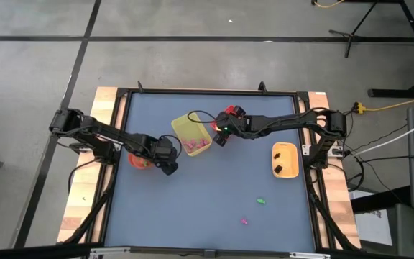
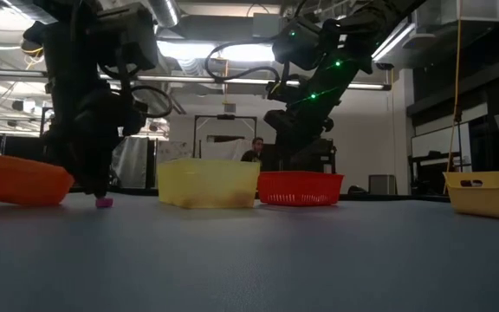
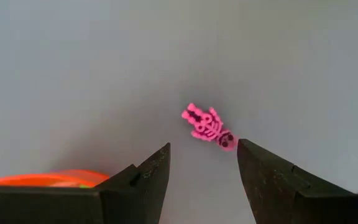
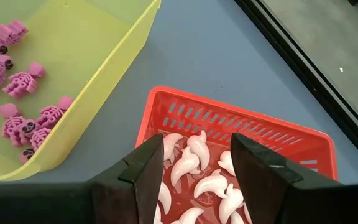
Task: Sort Halloween decoration
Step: Put the pink skeleton toy into the yellow bin
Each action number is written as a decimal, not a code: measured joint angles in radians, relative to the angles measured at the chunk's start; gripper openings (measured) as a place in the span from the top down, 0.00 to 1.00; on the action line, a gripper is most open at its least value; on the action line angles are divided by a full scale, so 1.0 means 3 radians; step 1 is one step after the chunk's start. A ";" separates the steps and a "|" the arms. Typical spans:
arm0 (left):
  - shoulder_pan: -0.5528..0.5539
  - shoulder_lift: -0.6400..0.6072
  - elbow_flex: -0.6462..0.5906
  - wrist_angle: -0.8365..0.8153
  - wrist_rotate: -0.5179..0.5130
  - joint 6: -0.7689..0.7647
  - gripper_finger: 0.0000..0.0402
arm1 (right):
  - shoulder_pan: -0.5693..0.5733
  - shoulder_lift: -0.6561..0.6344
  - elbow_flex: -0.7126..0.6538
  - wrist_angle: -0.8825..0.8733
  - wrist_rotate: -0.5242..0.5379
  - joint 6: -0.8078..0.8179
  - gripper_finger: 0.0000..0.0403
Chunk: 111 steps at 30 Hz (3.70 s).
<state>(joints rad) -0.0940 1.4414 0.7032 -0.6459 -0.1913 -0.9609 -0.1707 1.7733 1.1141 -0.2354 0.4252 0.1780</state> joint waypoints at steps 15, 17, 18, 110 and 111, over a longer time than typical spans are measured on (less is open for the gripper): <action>0.0000 0.0001 0.0279 -0.0057 -0.0027 0.0180 0.58 | 0.0001 0.0000 0.0000 0.0001 0.0000 0.0000 0.54; 0.0000 0.0001 0.0279 -0.0037 -0.0010 0.0179 0.58 | 0.0000 0.0000 0.0000 0.0001 0.0000 -0.0001 0.54; 0.0000 0.0001 0.0279 -0.0015 0.0022 0.0173 0.58 | 0.0001 0.0000 0.0000 0.0001 0.0000 0.0000 0.54; 0.0173 0.0693 0.0495 -0.0391 0.0130 0.0536 0.76 | 0.0031 -0.0123 0.0004 -0.0121 -0.0445 -0.0030 0.54; 0.0173 0.0693 0.0495 -0.0385 0.0135 0.0535 0.77 | 0.0032 -0.0160 0.0003 -0.0212 -0.0460 -0.0053 0.54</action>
<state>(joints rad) -0.0422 1.6493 0.8516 -0.7613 -0.1509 -0.8005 -0.1610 1.7252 1.1150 -0.2991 0.2872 0.1620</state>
